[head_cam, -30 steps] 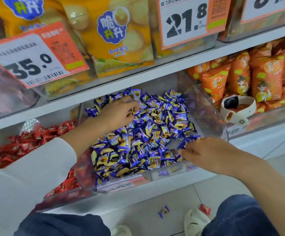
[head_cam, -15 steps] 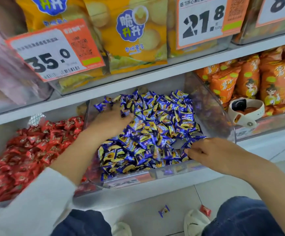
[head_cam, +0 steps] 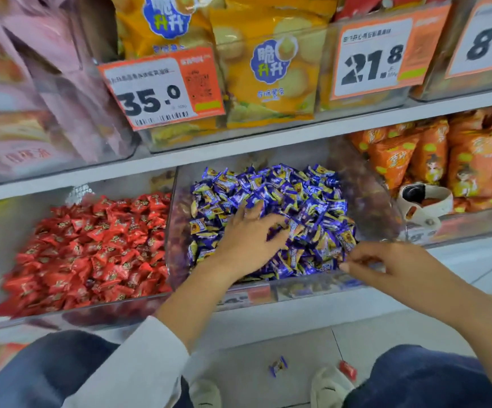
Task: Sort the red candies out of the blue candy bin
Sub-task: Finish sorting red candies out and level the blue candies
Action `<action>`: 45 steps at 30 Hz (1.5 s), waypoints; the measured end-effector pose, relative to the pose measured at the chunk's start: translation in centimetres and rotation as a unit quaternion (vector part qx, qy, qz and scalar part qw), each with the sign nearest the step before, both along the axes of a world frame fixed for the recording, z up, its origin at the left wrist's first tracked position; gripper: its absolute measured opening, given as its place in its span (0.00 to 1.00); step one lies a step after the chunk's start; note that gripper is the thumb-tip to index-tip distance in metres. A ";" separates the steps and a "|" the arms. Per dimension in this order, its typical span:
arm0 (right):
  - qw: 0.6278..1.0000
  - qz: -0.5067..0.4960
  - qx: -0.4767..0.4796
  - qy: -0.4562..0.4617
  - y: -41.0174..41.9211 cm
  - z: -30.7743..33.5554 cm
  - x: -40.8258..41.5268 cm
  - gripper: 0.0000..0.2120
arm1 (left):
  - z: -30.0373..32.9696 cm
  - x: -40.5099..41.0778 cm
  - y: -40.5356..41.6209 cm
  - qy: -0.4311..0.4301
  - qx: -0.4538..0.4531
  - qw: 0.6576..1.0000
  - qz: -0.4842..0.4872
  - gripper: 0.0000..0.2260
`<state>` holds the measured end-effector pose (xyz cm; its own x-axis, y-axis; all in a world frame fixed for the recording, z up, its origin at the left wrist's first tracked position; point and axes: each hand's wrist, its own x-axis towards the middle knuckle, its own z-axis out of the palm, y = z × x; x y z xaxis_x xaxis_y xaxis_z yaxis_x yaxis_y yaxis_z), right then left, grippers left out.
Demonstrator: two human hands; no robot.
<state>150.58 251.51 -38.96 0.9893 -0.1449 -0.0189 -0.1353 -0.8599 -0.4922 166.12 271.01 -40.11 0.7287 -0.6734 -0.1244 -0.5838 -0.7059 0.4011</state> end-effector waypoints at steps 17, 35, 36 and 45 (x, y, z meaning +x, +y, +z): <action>0.986 0.050 -0.122 -0.105 1.3 -1.7 -0.2 0.11 | 2.3 -3.7 9.9 -0.030 -0.034 0.998 -0.045 0.11; 0.969 0.022 -0.099 -0.225 0.3 -0.4 3.3 0.11 | 2.3 -3.7 8.7 -0.215 -0.013 0.976 0.015 0.14; 0.967 0.014 -0.103 -0.232 0.3 -0.4 3.7 0.11 | 2.3 -3.3 8.4 -0.213 -0.009 0.977 0.021 0.14; 0.969 -0.015 -0.101 -0.225 0.0 -1.9 5.8 0.11 | 1.3 -2.1 7.5 -0.230 0.015 0.971 0.064 0.15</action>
